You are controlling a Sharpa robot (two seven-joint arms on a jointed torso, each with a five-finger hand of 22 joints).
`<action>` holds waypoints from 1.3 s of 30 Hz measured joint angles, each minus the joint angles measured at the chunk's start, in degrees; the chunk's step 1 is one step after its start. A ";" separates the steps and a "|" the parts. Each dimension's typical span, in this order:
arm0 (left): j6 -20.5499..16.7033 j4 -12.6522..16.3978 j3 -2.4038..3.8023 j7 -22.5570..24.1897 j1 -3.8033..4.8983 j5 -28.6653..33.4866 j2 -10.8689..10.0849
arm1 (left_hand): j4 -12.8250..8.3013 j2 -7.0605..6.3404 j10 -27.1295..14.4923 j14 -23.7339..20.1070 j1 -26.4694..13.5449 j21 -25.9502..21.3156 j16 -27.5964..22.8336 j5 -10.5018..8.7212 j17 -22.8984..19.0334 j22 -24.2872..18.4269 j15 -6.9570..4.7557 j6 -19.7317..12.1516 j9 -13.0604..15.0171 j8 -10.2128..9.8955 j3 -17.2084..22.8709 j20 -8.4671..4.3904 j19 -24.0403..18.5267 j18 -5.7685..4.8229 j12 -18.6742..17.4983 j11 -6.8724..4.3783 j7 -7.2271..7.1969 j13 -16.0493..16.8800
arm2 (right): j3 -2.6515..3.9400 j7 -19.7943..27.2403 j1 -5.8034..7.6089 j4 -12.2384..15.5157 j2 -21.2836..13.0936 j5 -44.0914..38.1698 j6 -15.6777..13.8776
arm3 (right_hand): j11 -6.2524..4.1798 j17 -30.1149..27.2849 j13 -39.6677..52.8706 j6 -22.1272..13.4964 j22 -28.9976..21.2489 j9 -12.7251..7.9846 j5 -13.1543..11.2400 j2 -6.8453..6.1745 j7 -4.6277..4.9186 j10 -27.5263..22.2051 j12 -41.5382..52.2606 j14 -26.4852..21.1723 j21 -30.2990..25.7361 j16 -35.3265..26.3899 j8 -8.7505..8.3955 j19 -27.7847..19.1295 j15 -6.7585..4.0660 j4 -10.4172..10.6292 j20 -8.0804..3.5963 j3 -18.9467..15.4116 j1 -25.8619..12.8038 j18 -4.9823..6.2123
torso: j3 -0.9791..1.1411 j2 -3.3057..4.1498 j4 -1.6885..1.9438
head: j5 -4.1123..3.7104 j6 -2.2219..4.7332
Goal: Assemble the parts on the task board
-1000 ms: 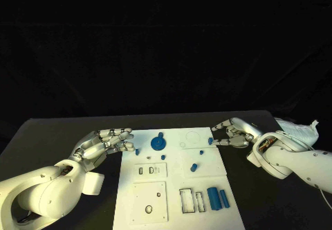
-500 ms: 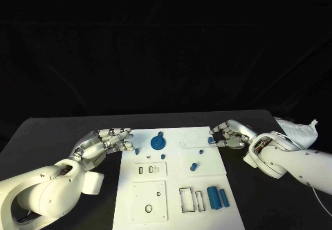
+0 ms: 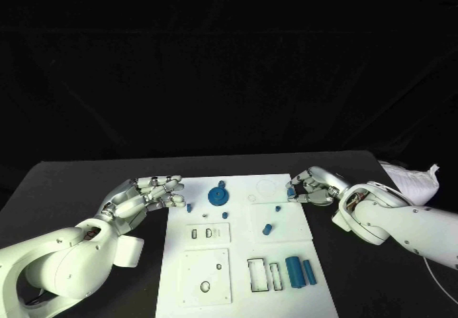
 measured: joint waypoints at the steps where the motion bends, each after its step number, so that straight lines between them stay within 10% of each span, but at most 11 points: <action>1: 0.00 0.00 0.00 0.00 0.00 0.00 0.00 | 0.00 0.00 0.00 0.00 0.00 0.00 0.00 0.00 0.00 0.00 0.00 0.00 0.00 0.00 0.00 0.00 0.00 0.00 0.00 0.00 0.00 0.00 | 0.01 -0.01 0.00 -0.08 0.08 -0.01 0.06 | 0.00 0.00 0.00 0.01 0.00 0.00 -0.02 0.00 -0.01 0.00 0.01 0.00 0.00 0.00 0.00 0.00 0.00 0.03 0.00 0.03 0.00 0.00 | 0.00 -0.01 -0.01 | 0.00 -0.01; 29: 0.04 -0.02 -0.01 -0.08 -0.01 0.00 0.01 | 0.00 0.00 0.00 0.00 0.00 0.00 0.00 0.00 -0.01 -0.01 0.00 0.00 0.00 0.00 0.00 0.00 0.00 0.00 0.00 0.00 0.00 0.00 | 0.07 -0.68 0.00 -0.41 0.69 -0.40 0.20 | -1.21 -0.01 -0.03 5.75 -0.01 0.54 -1.24 1.01 -1.87 -0.64 0.81 -0.19 0.41 0.26 1.76 0.72 -1.65 -0.76 -1.15 2.25 -0.88 0.01 | -0.03 -0.08 -0.02 | -0.16 -0.30; 39: 0.06 -0.10 -0.01 -0.09 -0.02 0.00 0.07 | -0.34 0.00 0.21 0.00 0.00 0.30 0.00 0.00 0.14 0.17 0.00 0.00 0.00 0.00 0.34 -0.21 -0.21 0.01 0.00 0.21 0.00 0.00 | 0.24 -3.19 1.01 6.13 0.61 -0.13 -1.95 | -1.52 -0.02 -0.03 5.74 0.03 0.81 0.32 2.74 -1.88 -0.91 1.12 -0.10 0.67 0.48 1.69 0.82 -2.19 0.77 -1.66 2.30 -2.62 0.01 | -0.04 -0.18 -0.01 | 0.10 -0.32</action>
